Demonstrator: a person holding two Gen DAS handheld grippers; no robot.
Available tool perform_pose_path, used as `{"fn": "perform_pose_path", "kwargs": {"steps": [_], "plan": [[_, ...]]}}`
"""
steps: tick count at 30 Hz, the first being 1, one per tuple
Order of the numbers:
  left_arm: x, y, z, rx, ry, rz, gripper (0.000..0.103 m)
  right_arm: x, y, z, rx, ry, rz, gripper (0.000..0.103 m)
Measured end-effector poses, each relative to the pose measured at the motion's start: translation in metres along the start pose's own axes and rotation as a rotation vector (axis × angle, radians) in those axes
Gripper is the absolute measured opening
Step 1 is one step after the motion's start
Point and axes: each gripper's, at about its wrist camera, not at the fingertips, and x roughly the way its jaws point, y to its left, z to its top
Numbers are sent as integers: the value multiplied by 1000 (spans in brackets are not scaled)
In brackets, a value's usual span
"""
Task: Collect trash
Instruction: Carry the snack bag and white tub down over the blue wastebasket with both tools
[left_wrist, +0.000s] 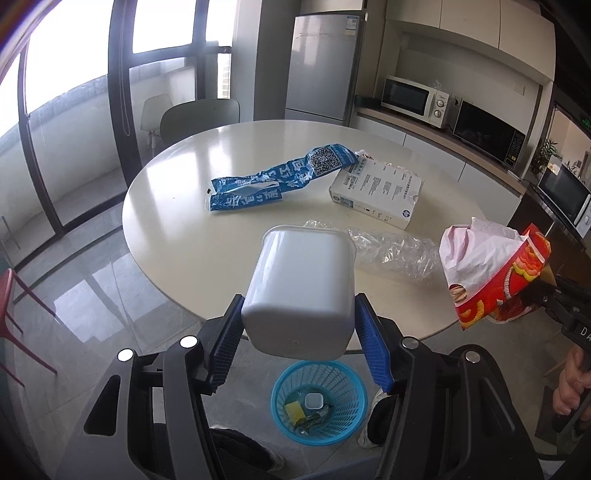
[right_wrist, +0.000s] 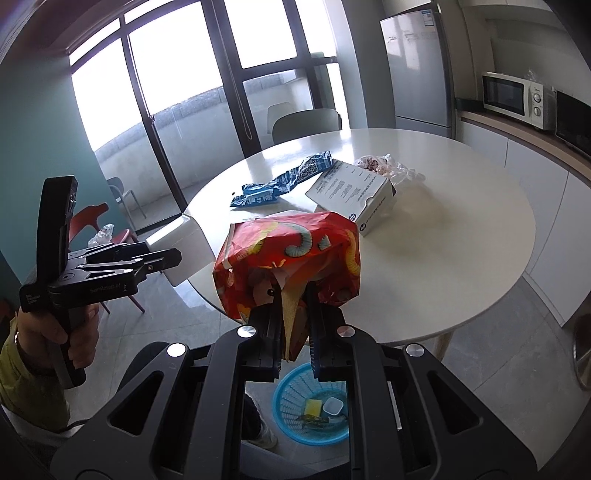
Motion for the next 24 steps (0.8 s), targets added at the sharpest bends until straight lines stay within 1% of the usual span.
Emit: {"fn": "perform_pose_path", "kwargs": {"steps": [6,12,16,24], "plan": [[-23,2,-16,16,-6,7,59,-17,-2,-12,-10,1,-9,11],[-39,-3,-40,31,9,2,59,-25,-6,-31,-9,37,-17,10],[-35,-7,-56,40,48,-12,59,-24,-1,-44,-20,68,-9,11],[-3,-16,-82,38,134,-52,59,-14,5,-75,-25,148,11,11]]}}
